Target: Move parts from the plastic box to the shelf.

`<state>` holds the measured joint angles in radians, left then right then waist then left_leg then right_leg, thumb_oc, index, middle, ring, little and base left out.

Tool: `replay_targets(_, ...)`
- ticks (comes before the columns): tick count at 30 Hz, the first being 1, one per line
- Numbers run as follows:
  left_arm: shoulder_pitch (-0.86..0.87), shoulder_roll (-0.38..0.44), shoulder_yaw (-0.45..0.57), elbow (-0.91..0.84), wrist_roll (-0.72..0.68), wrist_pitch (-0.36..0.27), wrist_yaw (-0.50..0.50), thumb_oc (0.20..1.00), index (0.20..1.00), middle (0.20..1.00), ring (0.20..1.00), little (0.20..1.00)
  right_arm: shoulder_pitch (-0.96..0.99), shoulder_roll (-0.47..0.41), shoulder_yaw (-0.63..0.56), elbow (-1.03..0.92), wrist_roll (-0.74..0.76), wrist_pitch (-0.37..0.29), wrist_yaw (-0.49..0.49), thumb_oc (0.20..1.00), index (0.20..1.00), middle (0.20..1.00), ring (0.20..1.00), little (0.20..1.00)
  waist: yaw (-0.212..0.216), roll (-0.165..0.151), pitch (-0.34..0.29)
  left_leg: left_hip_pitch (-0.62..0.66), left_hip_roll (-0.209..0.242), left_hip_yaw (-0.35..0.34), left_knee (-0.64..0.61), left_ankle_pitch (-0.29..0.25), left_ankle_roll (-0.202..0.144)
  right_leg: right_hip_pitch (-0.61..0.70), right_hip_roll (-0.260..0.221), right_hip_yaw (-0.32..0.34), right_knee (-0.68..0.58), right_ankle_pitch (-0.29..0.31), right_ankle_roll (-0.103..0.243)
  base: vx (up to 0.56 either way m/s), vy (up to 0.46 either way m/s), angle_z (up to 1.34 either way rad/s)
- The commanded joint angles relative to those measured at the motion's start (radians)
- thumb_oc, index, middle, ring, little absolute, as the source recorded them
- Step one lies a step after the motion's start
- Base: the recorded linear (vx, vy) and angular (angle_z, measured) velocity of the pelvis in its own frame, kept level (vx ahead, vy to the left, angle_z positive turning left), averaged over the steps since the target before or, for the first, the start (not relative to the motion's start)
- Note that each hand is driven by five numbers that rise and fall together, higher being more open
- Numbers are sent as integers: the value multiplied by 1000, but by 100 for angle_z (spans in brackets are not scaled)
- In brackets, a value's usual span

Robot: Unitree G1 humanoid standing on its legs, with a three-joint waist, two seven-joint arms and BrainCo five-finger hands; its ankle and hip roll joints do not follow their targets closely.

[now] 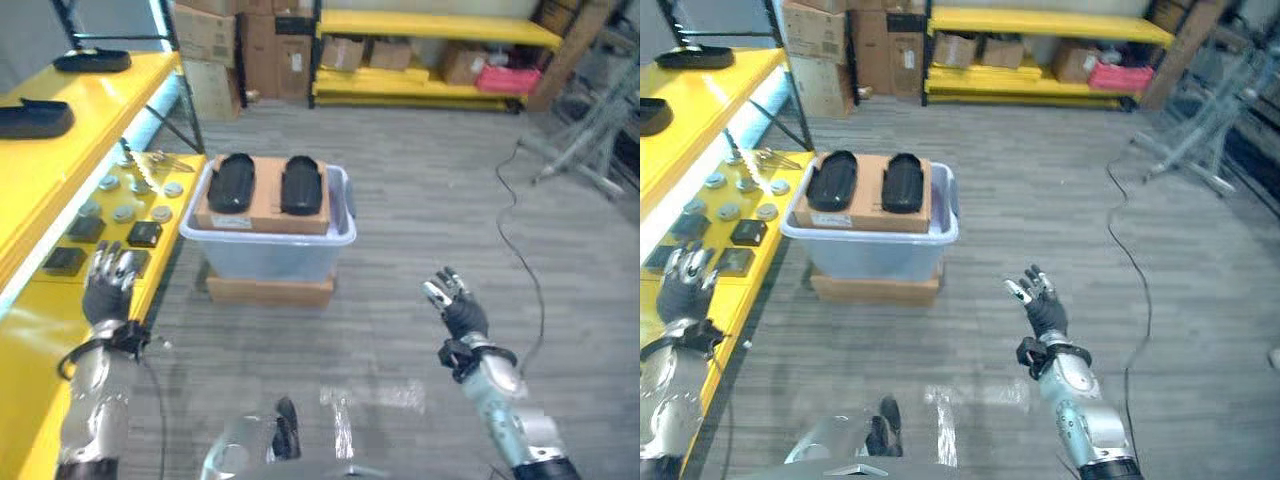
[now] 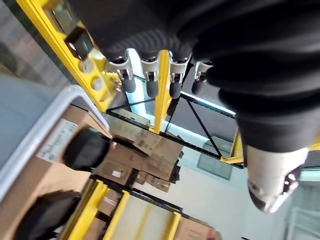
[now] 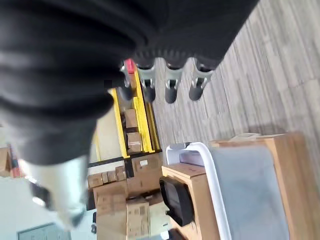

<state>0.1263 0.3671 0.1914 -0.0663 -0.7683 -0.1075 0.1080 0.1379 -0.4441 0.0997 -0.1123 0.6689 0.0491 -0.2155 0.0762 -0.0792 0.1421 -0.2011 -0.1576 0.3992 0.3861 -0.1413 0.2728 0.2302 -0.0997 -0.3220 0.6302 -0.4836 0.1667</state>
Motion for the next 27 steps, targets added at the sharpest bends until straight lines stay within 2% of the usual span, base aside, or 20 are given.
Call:
replay_targets(1,-18,69,18,-42,40,-34,-47,1000,1000,1000,1000,1000,-62,4,-30,-38,-26,-13,-33,1000,1000,1000,1000,1000,69,40,-13,-8,53,-169,-198,109,-196,-131,-79,73,86,417,19,221,131,61)
replay_targets(4,-22,74,17,-48,44,-24,-34,1000,1000,1000,1000,1000,-56,22,-23,-36,-47,-8,-26,1000,1000,1000,1000,1000,61,49,-7,23,38,-167,-224,98,-184,-199,-76,70,85,429,15,251,47,50)
replay_targets(6,-16,84,28,-64,39,-18,-41,1000,1000,1000,1000,1000,-45,26,-34,-39,-46,-32,-3,1000,1000,1000,1000,1000,56,69,9,48,52,-185,-241,95,-191,-291,-72,55,-11,402,-12,204,-133,36)
replay_targets(7,-16,88,32,-71,36,-16,-38,1000,1000,1000,1000,1000,-43,24,-42,-38,-49,-44,13,1000,1000,1000,1000,1000,49,82,21,74,63,-202,-254,95,-198,-325,-68,50,-89,408,-20,131,-215,39)
replay_targets(8,-21,94,37,-76,25,-12,-35,1000,1000,1000,1000,1000,-43,21,-53,-40,-49,-47,27,1000,1000,1000,1000,1000,40,97,33,86,81,-210,-263,111,-204,-361,-59,43,-176,435,-38,131,-261,49)
replay_targets(10,-24,108,39,-79,0,-7,-44,1000,1000,1000,1000,1000,-39,17,-73,-32,-55,-52,42,1000,1000,1000,1000,1000,17,84,48,117,74,-247,-255,71,-211,-428,-67,98,-423,539,-9,168,-263,38)
replay_targets(12,-22,122,37,-88,-2,-10,-66,1000,1000,1000,1000,1000,-26,18,-99,-41,-44,-55,52,1000,1000,1000,1000,1000,-3,74,61,142,78,-276,-239,27,-211,-487,-93,152,-562,592,6,251,-294,51)
replay_targets(13,-15,127,38,-96,-9,-13,-80,1000,1000,1000,1000,1000,-11,19,-114,-51,-42,-55,62,1000,1000,1000,1000,1000,-11,75,64,151,88,-286,-230,10,-208,-513,-98,170,-579,609,11,435,-443,88)
replay_targets(14,-1,123,42,-108,-23,-15,-104,1000,1000,1000,1000,1000,26,7,-150,-71,-32,-50,101,1000,1000,1000,1000,1000,-31,67,58,181,116,-287,-237,-5,-218,-484,-89,181,-623,594,24,428,-379,100)
replay_targets(15,1,118,36,-104,-28,-17,-109,1000,1000,1000,1000,1000,42,0,-166,-78,-32,-47,111,1000,1000,1000,1000,1000,-40,62,52,192,126,-294,-233,-8,-227,-460,-87,173,-631,594,30,412,-357,88)
replay_targets(19,7,97,3,-114,-44,6,-88,1000,1000,1000,1000,1000,51,-26,-189,-83,-14,-39,124,1000,1000,1000,1000,1000,-65,40,31,246,194,-253,-217,-21,-268,-403,-78,143,-592,582,21,295,-263,59)
replay_targets(20,9,81,-15,-117,-31,3,-79,1000,1000,1000,1000,1000,43,-54,-203,-81,-14,-39,125,1000,1000,1000,1000,1000,-70,28,17,264,227,-229,-190,-32,-290,-375,-75,116,-590,583,9,300,-276,73)
replay_targets(21,9,70,-24,-120,-25,7,-72,1000,1000,1000,1000,1000,28,-74,-208,-74,-6,-34,123,1000,1000,1000,1000,1000,-66,25,17,253,256,-221,-120,-18,-305,-351,-67,99,-588,576,-6,341,-386,71)
replay_targets(22,-1,63,-37,-107,-18,8,-70,1000,1000,1000,1000,1000,2,-94,-206,-52,16,-28,116,1000,1000,1000,1000,1000,-56,17,22,188,289,-222,11,43,-323,-313,-51,84,-600,565,-35,300,-335,44)
replay_targets(24,-21,55,-43,-80,10,21,-95,1000,1000,1000,1000,1000,-16,-106,-206,-15,36,-28,108,1000,1000,1000,1000,1000,-42,27,30,113,331,-227,77,89,-349,-258,-18,66,-620,527,-62,194,-229,37)
replay_targets(25,-21,55,-43,-80,10,21,-95,1000,1000,1000,1000,1000,-16,-106,-206,-15,36,-28,108,1000,1000,1000,1000,1000,-42,27,30,113,331,-227,77,89,-349,-258,-18,66,-620,527,-62,82,-62,8)
replay_targets(26,-26,42,-52,-63,25,16,-112,1000,1000,1000,1000,1000,-9,-105,-211,-5,30,-34,107,1000,1000,1000,1000,1000,-47,42,32,112,350,-189,-23,111,-367,-230,-8,39,-641,517,-64,112,71,-4)
replay_targets(27,-28,36,-68,-61,17,15,-120,1000,1000,1000,1000,1000,3,-98,-212,-4,17,-44,100,1000,1000,1000,1000,1000,-50,63,37,98,363,-169,-156,209,-391,-201,-5,27,-658,520,-65,156,119,11)
